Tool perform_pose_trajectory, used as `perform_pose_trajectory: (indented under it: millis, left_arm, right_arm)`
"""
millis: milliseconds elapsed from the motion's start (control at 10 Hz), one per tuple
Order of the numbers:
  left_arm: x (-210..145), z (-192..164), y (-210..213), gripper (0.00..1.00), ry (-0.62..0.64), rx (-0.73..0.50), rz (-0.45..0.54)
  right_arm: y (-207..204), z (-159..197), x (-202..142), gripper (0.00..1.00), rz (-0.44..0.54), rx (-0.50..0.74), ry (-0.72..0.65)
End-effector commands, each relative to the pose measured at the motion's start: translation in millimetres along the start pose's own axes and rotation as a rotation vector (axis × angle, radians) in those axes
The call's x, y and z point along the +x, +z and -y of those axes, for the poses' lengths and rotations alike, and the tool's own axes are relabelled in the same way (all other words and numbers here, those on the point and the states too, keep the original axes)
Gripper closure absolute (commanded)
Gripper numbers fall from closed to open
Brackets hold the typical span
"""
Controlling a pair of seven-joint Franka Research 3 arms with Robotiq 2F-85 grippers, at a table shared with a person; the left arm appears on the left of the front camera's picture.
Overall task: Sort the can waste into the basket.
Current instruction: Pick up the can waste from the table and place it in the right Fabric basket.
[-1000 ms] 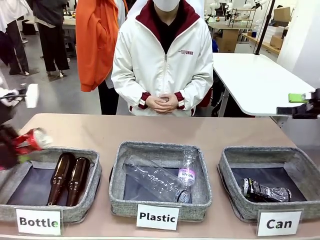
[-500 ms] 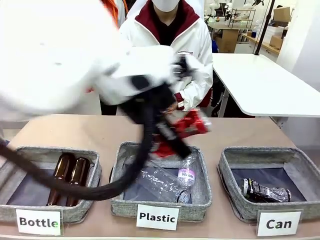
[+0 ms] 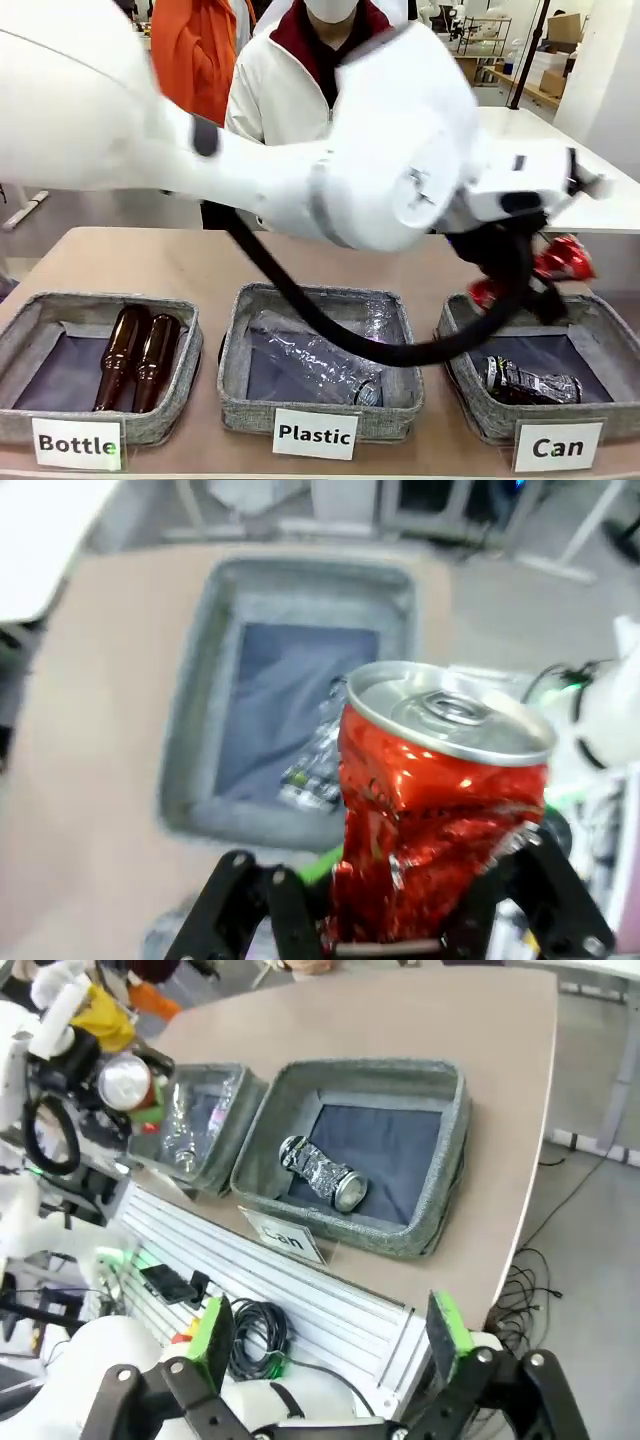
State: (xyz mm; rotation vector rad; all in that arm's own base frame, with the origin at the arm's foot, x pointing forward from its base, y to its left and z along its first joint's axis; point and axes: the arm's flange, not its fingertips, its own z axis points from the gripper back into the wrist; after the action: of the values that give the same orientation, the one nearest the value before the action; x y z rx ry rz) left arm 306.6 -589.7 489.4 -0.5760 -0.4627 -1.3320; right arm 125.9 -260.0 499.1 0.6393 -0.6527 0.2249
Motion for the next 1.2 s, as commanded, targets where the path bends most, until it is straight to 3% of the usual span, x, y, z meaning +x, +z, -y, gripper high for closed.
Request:
perform_pose_trajectory:
  millis: [0, 100, 300, 600, 700, 800, 900, 1100]
  left_arm:
    - [29, -3, -41, 0.99, 0.070, -0.134, -0.034]
    - [29, -5, -54, 0.99, 0.087, -0.216, -0.034]
    - [33, -11, -68, 0.99, 0.028, -0.109, -0.057]
    - [30, -10, -69, 0.99, -0.032, -0.074, -0.075]
    - [28, -10, -71, 0.60, -0.023, -0.080, -0.069]
    - [26, -12, -69, 0.40, -0.034, -0.085, -0.071]
    - [25, -13, -67, 0.02, -0.036, -0.078, -0.071]
    - [24, -15, -65, 0.00, -0.031, -0.073, -0.065]
  right_arm:
    - [-15, -2, 15, 0.00, -0.072, -0.002, -0.014]
    - [-15, -2, 15, 0.00, -0.072, -0.002, -0.014]
    - [-15, -2, 15, 0.00, -0.072, -0.002, -0.014]
    - [-15, -2, 15, 0.00, -0.072, -0.002, -0.014]
    - [-15, -2, 15, 0.00, -0.072, -0.002, -0.014]
    - [-15, -2, 15, 0.00, -0.072, -0.002, -0.014]
    - [-15, -2, 15, 0.00, -0.072, -0.002, -0.014]
    - [-15, -2, 15, 0.00, -0.072, -0.002, -0.014]
